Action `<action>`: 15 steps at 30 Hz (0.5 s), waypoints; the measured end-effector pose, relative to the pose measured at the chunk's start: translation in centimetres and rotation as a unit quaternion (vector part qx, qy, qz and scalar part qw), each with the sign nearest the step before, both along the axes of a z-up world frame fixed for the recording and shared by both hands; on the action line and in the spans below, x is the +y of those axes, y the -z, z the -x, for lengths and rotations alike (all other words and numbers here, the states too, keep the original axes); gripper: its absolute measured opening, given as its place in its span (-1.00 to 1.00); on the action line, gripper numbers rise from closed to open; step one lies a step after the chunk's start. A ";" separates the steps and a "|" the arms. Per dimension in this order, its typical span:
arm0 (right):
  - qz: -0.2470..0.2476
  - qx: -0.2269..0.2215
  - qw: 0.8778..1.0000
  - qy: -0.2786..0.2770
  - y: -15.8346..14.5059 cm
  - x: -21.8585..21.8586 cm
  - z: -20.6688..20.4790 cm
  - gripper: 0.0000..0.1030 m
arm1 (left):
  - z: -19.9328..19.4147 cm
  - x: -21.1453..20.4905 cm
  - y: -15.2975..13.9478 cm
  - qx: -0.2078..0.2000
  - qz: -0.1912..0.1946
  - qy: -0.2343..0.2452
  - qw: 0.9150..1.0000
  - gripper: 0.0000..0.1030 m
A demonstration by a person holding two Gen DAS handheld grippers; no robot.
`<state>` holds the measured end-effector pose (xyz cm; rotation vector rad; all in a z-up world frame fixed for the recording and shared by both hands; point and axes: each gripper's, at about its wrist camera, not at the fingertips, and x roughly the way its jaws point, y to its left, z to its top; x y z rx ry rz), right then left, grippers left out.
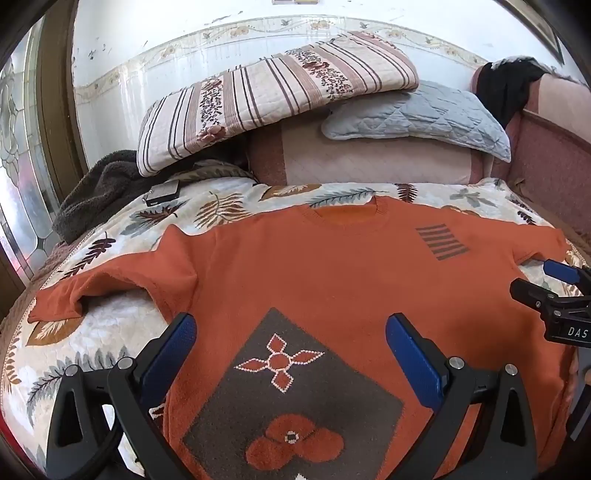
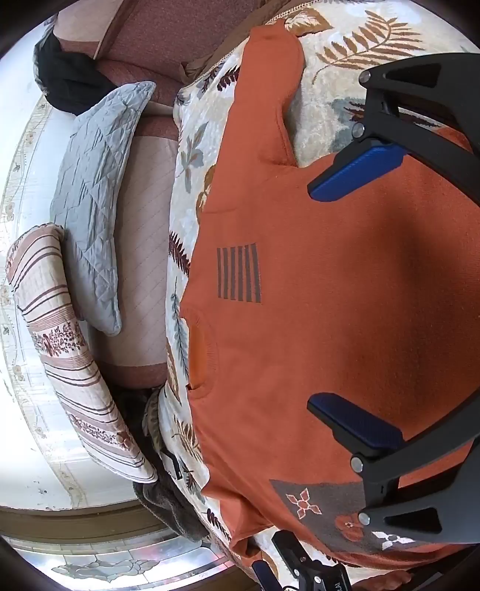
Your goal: Fold small clothes
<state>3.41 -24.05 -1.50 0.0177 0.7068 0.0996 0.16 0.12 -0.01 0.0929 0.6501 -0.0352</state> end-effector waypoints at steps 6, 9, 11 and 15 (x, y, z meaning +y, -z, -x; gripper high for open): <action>0.000 0.002 1.000 0.001 0.2 -0.2 -0.1 1.00 | 0.1 0.0 0.2 -0.004 0.004 0.002 1.000 0.99; -0.001 0.002 1.000 0.001 0.1 -0.5 0.0 1.00 | 0.2 -0.2 0.6 -0.006 0.004 0.002 1.000 0.99; -0.001 0.001 1.000 0.001 0.1 -0.7 -0.1 1.00 | 0.2 -0.3 0.4 -0.005 0.000 0.003 1.000 0.99; -0.002 0.001 1.000 0.000 -0.2 -0.7 -0.2 1.00 | 0.0 -0.2 0.5 -0.001 0.002 0.000 1.000 0.99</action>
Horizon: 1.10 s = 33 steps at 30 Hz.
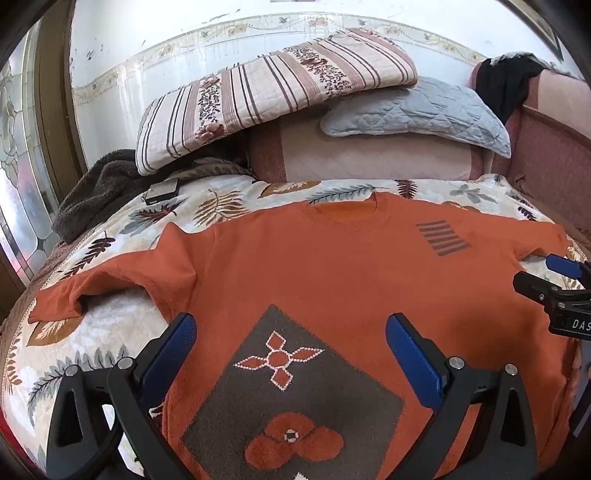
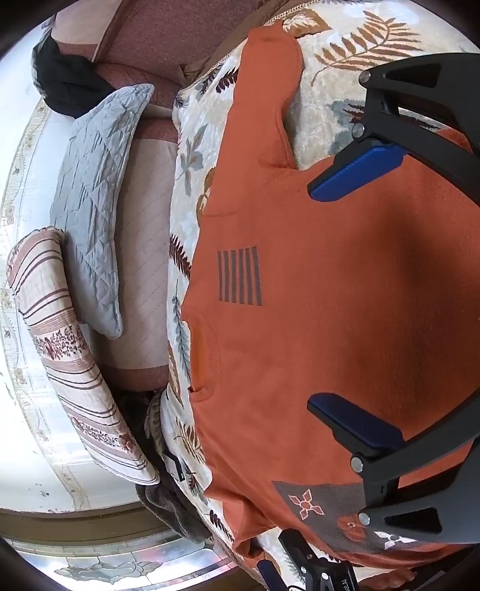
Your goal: Fold small clothes
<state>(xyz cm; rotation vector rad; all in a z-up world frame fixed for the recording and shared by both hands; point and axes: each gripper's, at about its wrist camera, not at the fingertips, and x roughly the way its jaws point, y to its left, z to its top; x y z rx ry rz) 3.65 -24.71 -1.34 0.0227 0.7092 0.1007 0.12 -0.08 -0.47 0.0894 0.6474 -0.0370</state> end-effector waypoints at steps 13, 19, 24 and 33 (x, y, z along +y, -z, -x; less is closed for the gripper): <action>0.000 -0.003 1.000 0.002 0.0 0.3 0.3 1.00 | -0.2 0.3 0.2 0.002 0.001 -0.003 1.000 0.99; 0.000 -0.003 1.000 0.002 0.0 0.3 0.3 1.00 | -0.2 0.4 0.1 0.003 0.002 -0.006 1.000 0.99; 0.000 -0.002 1.000 0.002 0.1 0.4 0.2 1.00 | -0.2 0.4 0.1 0.003 0.001 -0.005 1.000 0.99; 0.000 -0.003 1.000 0.002 0.1 0.3 0.3 1.00 | -0.2 0.4 0.1 0.003 0.001 -0.007 1.000 0.99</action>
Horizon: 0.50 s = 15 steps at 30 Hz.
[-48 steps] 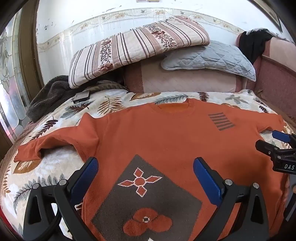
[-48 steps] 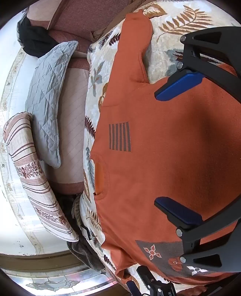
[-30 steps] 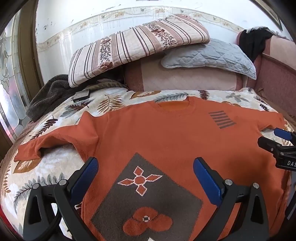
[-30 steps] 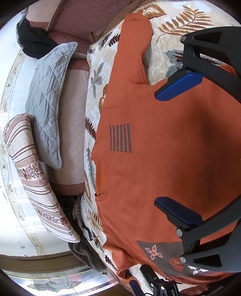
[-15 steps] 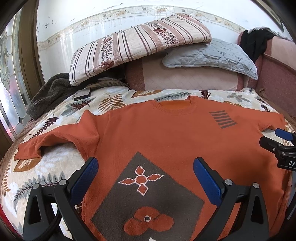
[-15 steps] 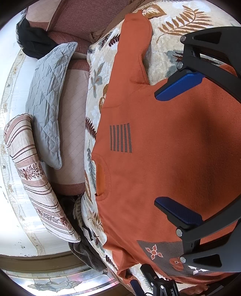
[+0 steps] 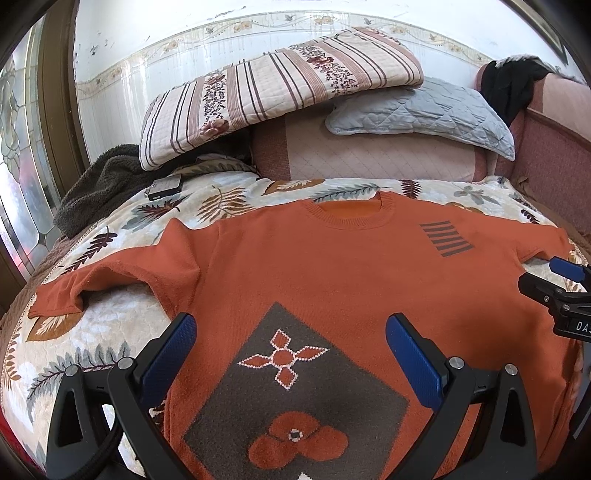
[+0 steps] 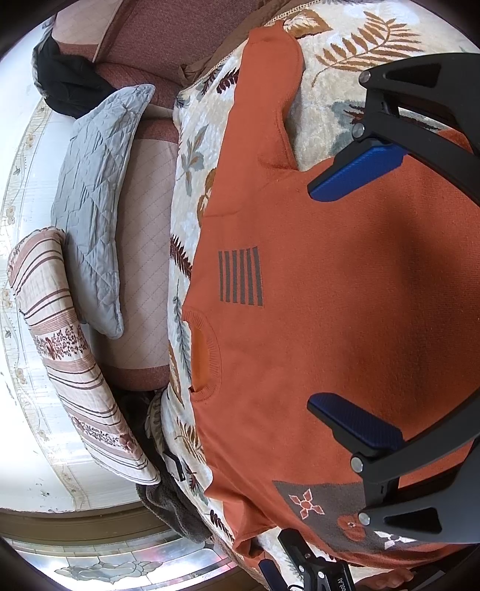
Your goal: Fold small clothes
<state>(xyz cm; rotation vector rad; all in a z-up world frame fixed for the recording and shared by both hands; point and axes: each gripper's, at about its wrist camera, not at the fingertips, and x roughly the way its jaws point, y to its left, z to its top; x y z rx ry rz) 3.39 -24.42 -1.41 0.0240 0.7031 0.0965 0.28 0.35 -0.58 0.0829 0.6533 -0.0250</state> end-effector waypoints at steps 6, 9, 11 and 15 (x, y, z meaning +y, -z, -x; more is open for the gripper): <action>0.000 0.000 1.000 0.000 0.0 0.0 0.0 1.00 | 0.1 0.1 0.0 0.001 0.000 0.000 1.000 0.99; 0.000 0.001 1.000 0.000 0.0 0.0 0.0 1.00 | 0.1 0.1 0.1 0.002 0.001 0.000 1.000 0.99; 0.001 0.002 1.000 -0.001 0.1 -0.1 0.0 1.00 | 0.0 0.1 0.1 0.002 0.001 0.000 1.000 0.99; 0.002 0.003 1.000 -0.001 0.2 -0.2 -0.1 1.00 | 0.1 0.1 0.2 0.003 0.002 -0.001 1.000 0.99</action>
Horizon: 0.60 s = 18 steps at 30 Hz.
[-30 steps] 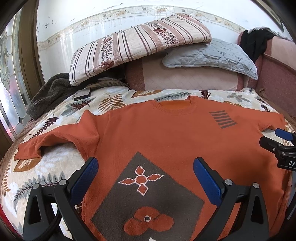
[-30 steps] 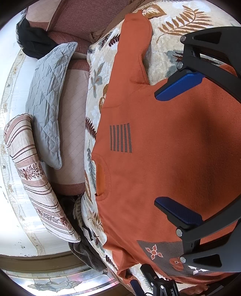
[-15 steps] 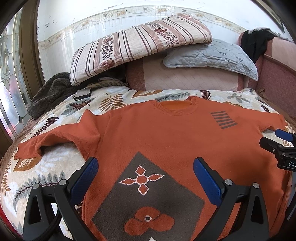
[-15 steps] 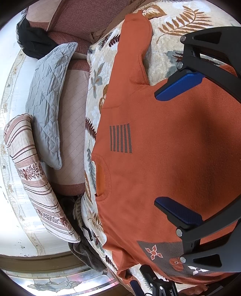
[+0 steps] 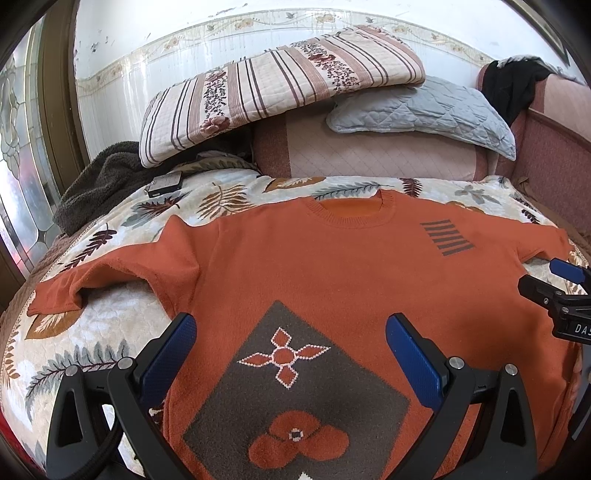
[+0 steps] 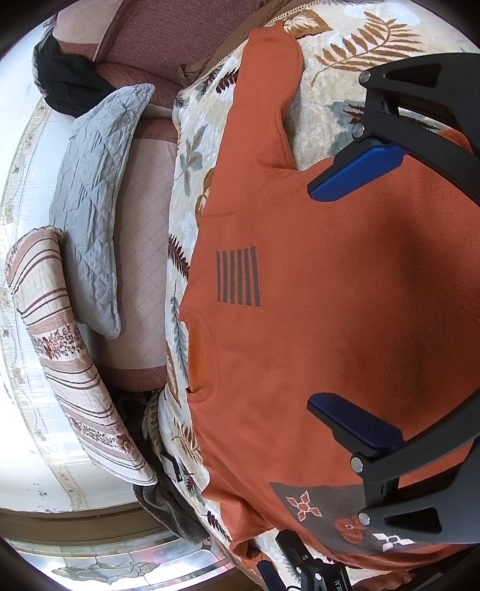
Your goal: Fold small clothes
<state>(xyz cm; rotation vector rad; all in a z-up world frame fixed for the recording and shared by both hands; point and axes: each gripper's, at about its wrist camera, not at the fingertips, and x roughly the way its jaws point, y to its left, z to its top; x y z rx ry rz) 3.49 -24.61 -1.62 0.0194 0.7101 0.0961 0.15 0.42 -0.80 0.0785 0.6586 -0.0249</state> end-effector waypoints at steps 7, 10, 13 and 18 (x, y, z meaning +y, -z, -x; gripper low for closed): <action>0.002 0.001 1.000 0.000 0.2 0.0 -0.1 1.00 | -0.1 0.1 0.0 0.000 0.000 0.000 1.000 0.99; 0.002 0.002 1.000 0.000 0.2 0.0 -0.1 1.00 | -0.1 0.1 0.1 0.000 0.001 0.000 1.000 0.99; 0.002 0.000 1.000 0.000 0.2 0.0 -0.1 1.00 | -0.1 0.1 0.1 0.000 0.001 0.000 1.000 0.99; 0.003 0.001 1.000 -0.002 0.3 0.0 -0.1 1.00 | -0.1 0.2 0.1 0.001 0.002 -0.002 1.000 0.99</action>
